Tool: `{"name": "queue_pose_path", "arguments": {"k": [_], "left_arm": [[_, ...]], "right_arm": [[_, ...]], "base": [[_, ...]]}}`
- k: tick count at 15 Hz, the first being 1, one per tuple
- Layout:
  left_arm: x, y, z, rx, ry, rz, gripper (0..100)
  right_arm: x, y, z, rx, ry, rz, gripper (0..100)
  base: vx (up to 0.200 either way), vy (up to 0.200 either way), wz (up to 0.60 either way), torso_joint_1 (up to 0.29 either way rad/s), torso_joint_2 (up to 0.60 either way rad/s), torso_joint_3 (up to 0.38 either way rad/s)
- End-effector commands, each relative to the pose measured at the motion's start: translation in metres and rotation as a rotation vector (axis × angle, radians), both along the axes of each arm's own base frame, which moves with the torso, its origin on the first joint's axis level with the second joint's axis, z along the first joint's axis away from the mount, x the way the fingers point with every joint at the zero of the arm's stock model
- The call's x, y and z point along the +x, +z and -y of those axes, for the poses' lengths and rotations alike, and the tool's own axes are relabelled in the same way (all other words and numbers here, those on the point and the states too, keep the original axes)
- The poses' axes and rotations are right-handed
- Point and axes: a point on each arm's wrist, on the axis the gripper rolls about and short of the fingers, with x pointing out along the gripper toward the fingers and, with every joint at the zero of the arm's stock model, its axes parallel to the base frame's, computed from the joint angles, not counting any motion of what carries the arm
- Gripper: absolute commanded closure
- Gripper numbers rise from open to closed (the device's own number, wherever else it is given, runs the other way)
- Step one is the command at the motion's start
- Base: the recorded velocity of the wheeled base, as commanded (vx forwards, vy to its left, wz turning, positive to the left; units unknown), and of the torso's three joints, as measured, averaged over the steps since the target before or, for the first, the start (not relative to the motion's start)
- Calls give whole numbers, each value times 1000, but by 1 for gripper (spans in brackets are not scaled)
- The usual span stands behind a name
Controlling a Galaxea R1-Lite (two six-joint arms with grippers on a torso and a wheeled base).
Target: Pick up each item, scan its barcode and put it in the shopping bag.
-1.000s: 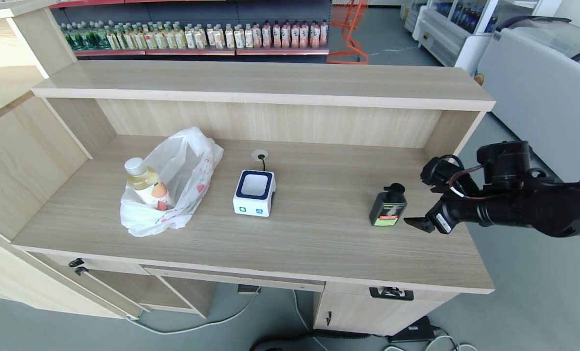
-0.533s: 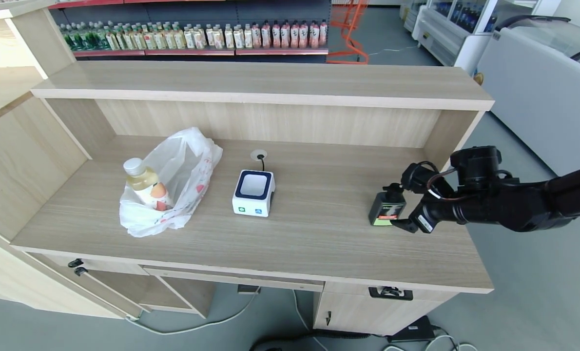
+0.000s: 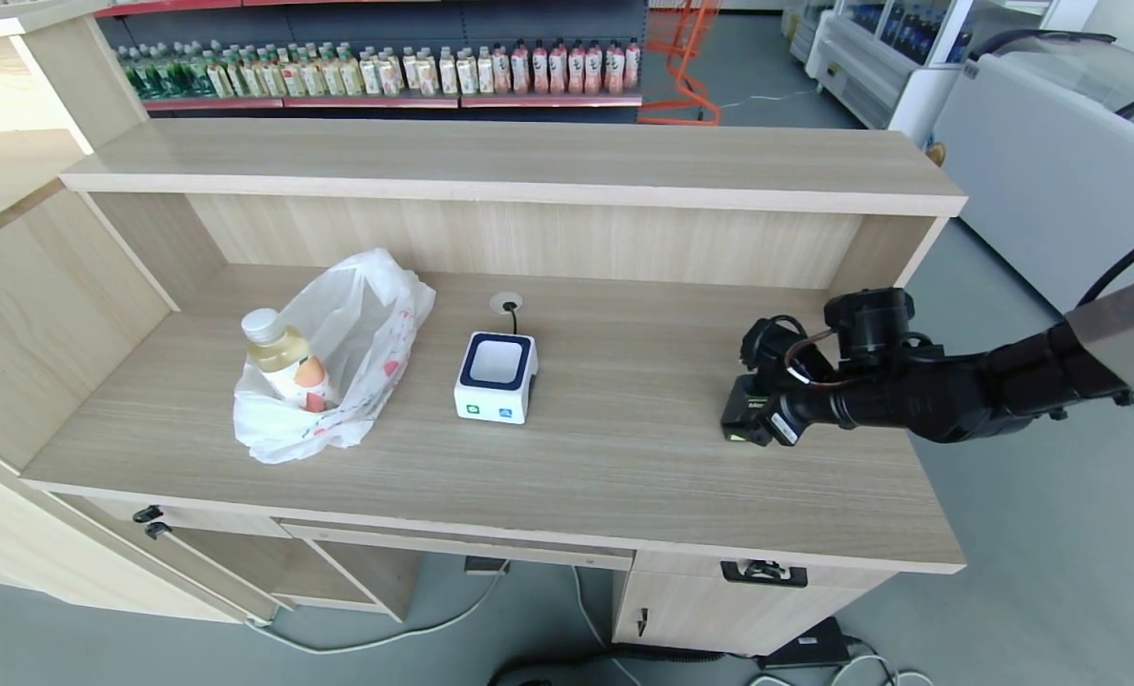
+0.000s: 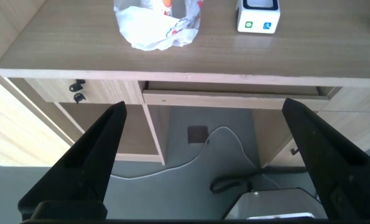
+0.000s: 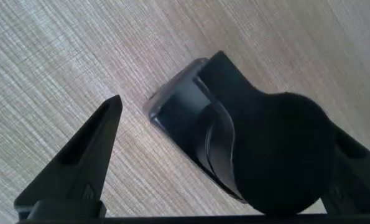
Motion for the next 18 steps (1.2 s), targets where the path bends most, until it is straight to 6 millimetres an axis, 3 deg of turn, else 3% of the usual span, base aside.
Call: {"name": "queue_pose_path", "arguments": {"k": [1, 2, 3, 8, 11, 13, 15, 16, 18], "left_arm": [[0, 0, 0, -1, 0, -1, 0], [0, 0, 0, -1, 0, -1, 0], [0, 0, 0, -1, 0, -1, 0], [0, 0, 0, -1, 0, -1, 0], [0, 0, 0, -1, 0, -1, 0], [0, 0, 0, 0, 0, -1, 0], [0, 0, 0, -1, 0, -1, 0], [0, 0, 0, 0, 0, -1, 0], [0, 0, 0, -1, 0, -1, 0]], "right_arm": [[7, -11, -7, 1, 11, -16, 0], [9, -13, -9, 1, 13, -17, 0], [11, -14, -10, 1, 15, -16, 100], [12, -8, -22, 62, 5, -20, 100], [-6, 22, -18, 112, -8, 34, 100], [-38, 45, -8, 141, -7, 131, 100], [-93, 66, 17, 133, -16, 347, 100], [-102, 68, 22, 115, -14, 380, 100], [-158, 45, 46, -131, 61, 458, 100]], "base": [[0, 0, 0, 0, 0, 0], [0, 0, 0, 0, 0, 0], [0, 0, 0, 0, 0, 0], [0, 0, 0, 0, 0, 0], [0, 0, 0, 0, 0, 0], [0, 0, 0, 0, 0, 0], [0, 0, 0, 0, 0, 0], [0, 0, 0, 0, 0, 0], [0, 0, 0, 0, 0, 0]]}}
